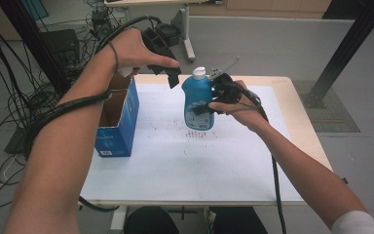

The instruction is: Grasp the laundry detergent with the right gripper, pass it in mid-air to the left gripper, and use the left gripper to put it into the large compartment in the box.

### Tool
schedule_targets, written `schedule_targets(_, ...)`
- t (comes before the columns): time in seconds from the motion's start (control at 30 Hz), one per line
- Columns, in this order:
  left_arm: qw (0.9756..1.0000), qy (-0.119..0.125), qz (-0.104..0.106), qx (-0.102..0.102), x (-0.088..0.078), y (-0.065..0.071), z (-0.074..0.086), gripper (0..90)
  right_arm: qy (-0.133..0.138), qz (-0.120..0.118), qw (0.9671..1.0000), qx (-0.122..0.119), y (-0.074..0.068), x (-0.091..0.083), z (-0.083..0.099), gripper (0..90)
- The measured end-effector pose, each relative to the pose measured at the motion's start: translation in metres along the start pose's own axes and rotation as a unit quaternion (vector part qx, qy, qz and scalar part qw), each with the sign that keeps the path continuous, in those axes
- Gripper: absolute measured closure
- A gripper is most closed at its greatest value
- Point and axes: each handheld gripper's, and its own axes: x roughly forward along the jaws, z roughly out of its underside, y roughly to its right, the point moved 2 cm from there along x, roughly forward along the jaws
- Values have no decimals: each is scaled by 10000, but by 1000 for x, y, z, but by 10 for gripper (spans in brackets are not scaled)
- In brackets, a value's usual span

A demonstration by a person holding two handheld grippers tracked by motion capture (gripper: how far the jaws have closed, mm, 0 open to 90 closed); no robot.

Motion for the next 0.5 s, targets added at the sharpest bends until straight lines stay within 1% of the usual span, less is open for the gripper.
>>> schedule_targets(0.07, 9999, -17, -10, 158, 0, 1, -1, 59, -15, -43, 10000, -44, 3, 8, -2, 442)
schedule_targets(0.1, 9995, -25, -41, 300, -1, 2, -2, 60, -17, -86, 9999, -66, 4, 11, -3, 442)
schedule_targets(0.2, 9987, 9, 20, 500, -3, 4, -6, 61, -2, -244, 9995, -187, 6, 22, -6, 442)
schedule_targets(0.27, 9982, 4, 69, 597, -5, 4, -8, 60, 18, -346, 9990, -293, 5, 28, -8, 442)
schedule_targets(0.33, 9975, -58, 53, 701, -4, 6, -9, 60, 38, -437, 9983, -371, 3, 33, -10, 442)
schedule_targets(0.4, 9971, -118, 48, 748, -3, 7, -9, 60, 101, -551, 9971, -507, 1, 38, -13, 442)
schedule_targets(0.43, 9969, -143, 55, 778, -2, 7, -9, 60, 116, -593, 9967, -539, 0, 40, -14, 442)
schedule_targets(0.47, 9964, -159, 83, 831, -1, 7, -9, 60, 160, -650, 9960, -586, -1, 42, -16, 442)
schedule_targets(0.5, 9963, -173, 105, 838, 0, 8, -8, 60, 188, -693, 9953, -651, -2, 44, -17, 442)
